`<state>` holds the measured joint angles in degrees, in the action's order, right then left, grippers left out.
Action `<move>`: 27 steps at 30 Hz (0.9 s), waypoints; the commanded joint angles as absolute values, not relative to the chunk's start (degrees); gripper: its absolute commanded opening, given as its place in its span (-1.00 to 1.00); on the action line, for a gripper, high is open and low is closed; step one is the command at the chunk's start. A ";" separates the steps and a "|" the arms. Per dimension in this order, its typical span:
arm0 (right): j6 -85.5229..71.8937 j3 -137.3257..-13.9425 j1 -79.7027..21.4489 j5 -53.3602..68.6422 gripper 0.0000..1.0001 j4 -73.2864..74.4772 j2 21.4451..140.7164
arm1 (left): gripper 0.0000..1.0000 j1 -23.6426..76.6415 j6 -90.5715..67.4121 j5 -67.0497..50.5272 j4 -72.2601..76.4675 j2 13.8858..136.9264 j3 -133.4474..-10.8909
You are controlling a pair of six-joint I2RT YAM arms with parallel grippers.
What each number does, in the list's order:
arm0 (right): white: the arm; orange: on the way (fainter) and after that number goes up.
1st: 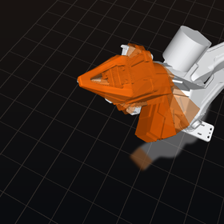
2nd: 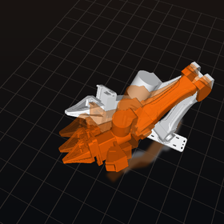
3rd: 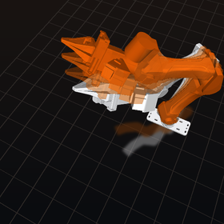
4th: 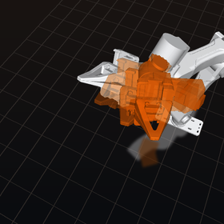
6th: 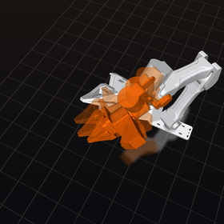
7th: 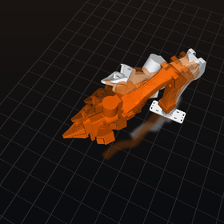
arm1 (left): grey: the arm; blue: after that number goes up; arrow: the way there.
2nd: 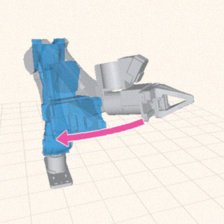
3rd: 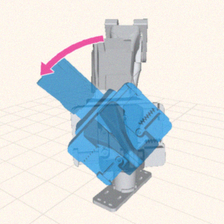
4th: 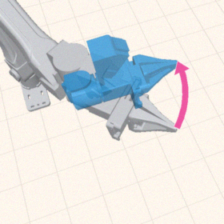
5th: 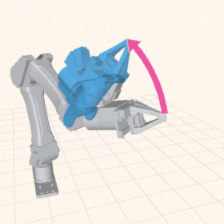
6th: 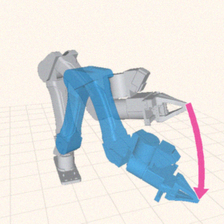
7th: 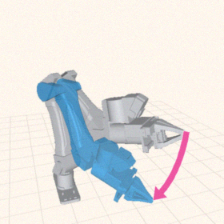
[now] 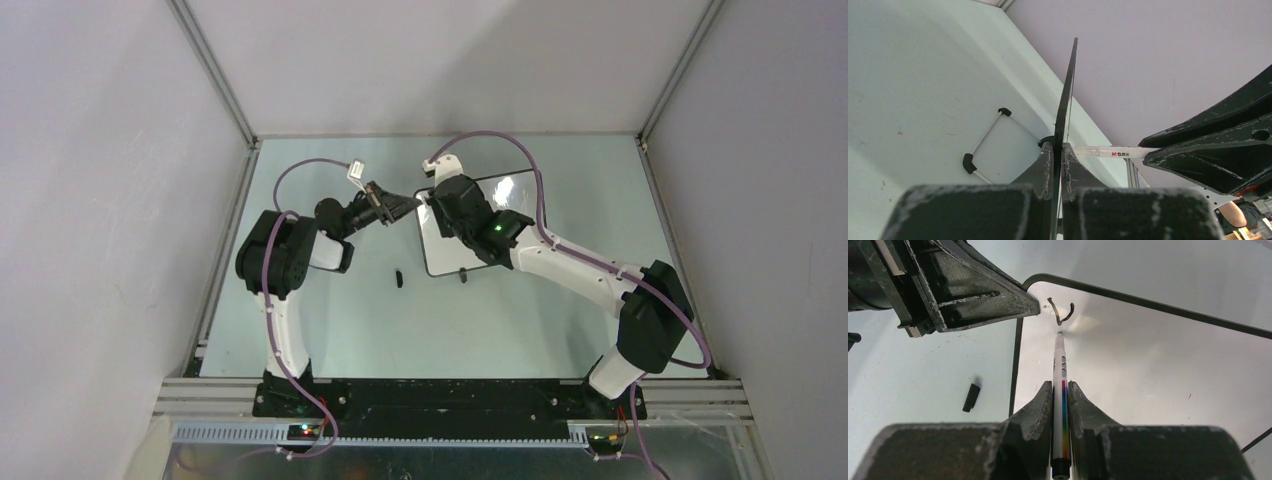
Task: Write a sentence on the whiteboard
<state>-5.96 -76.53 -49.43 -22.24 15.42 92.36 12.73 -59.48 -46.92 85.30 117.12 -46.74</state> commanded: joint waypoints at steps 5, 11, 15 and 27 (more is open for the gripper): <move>-6.62 -76.84 -50.29 -23.20 -1.00 16.72 91.49 | -1.00 13.10 -58.89 -47.49 87.63 115.10 -47.16; -6.81 -75.30 -50.49 -23.27 -1.00 16.80 90.76 | -1.00 13.21 -58.97 -47.46 87.63 115.05 -47.20; -6.39 -75.27 -50.58 -23.32 -1.00 15.82 90.01 | -1.00 13.26 -58.93 -47.51 87.63 114.94 -47.11; -4.54 -78.06 -49.86 -23.47 -1.00 13.51 90.11 | -1.00 13.32 -58.80 -47.53 87.63 114.78 -47.00</move>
